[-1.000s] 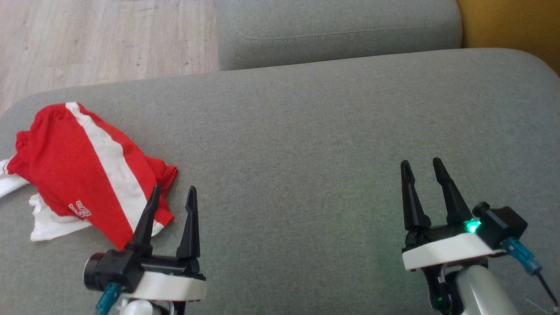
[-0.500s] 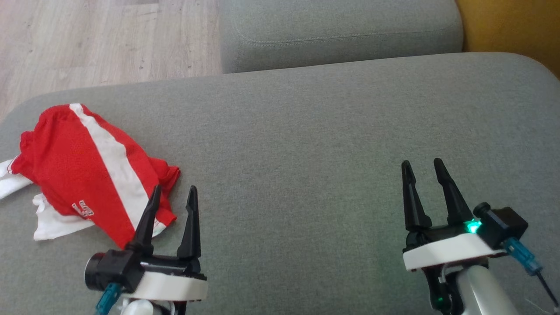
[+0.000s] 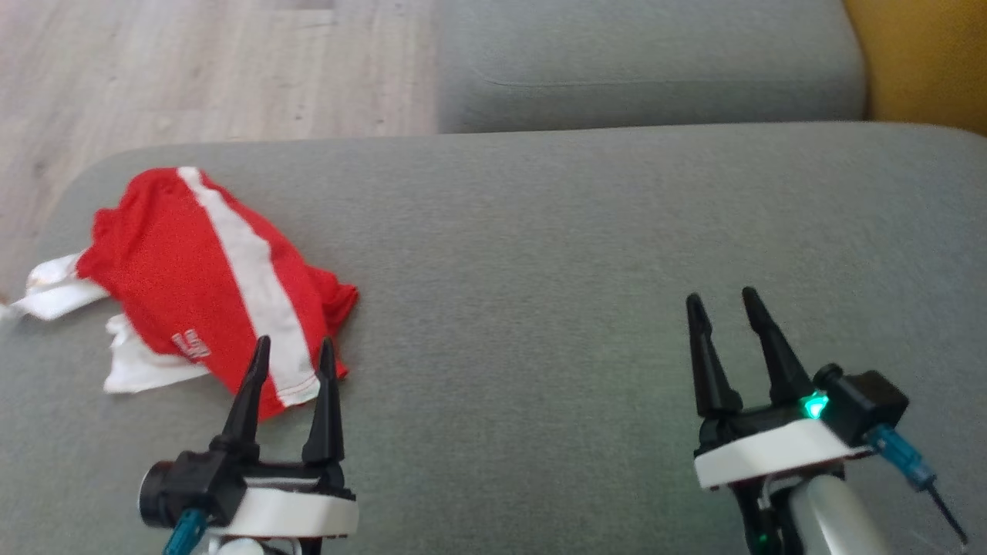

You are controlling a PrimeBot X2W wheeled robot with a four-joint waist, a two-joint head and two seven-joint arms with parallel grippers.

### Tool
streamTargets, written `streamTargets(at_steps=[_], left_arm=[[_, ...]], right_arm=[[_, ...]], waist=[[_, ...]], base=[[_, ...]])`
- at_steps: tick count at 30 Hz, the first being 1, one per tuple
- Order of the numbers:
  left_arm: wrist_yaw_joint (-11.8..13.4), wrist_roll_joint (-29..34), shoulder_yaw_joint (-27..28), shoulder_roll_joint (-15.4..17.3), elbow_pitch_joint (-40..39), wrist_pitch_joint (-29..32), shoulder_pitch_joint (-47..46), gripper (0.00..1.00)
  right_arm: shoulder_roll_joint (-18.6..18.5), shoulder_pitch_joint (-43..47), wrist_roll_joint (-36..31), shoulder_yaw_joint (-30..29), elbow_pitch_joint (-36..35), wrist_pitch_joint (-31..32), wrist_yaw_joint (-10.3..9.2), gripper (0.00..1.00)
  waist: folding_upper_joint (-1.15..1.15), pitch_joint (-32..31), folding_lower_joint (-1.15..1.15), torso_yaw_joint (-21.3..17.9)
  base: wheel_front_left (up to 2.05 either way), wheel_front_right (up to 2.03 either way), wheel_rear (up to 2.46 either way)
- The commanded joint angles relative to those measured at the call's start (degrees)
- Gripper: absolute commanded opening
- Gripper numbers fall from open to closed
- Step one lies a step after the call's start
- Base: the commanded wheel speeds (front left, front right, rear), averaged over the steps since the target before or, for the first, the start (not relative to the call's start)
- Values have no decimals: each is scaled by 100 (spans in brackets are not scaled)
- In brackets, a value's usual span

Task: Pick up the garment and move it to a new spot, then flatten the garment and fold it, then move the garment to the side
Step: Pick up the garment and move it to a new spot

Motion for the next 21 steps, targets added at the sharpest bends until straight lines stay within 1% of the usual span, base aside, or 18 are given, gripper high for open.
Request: streamTargets(at_steps=[1,13,21], left_arm=[[24,-14,236,-7,-193,-46,-125,100],[108,70,432,-7,-290,-46,65,100],[97,145,511,-7,-331,-46,141,100]], right_arm=[[-33,-70,37,166,-165,-62,44,100],[-33,38,202,494,-119,-62,44,100],[-33,111,332,664,-113,-62,44,100]], waist=[[0,-50,0,136],[0,-228,0,895],[0,-279,0,1264]], base=[[0,0,0],[0,0,0],[0,0,0]])
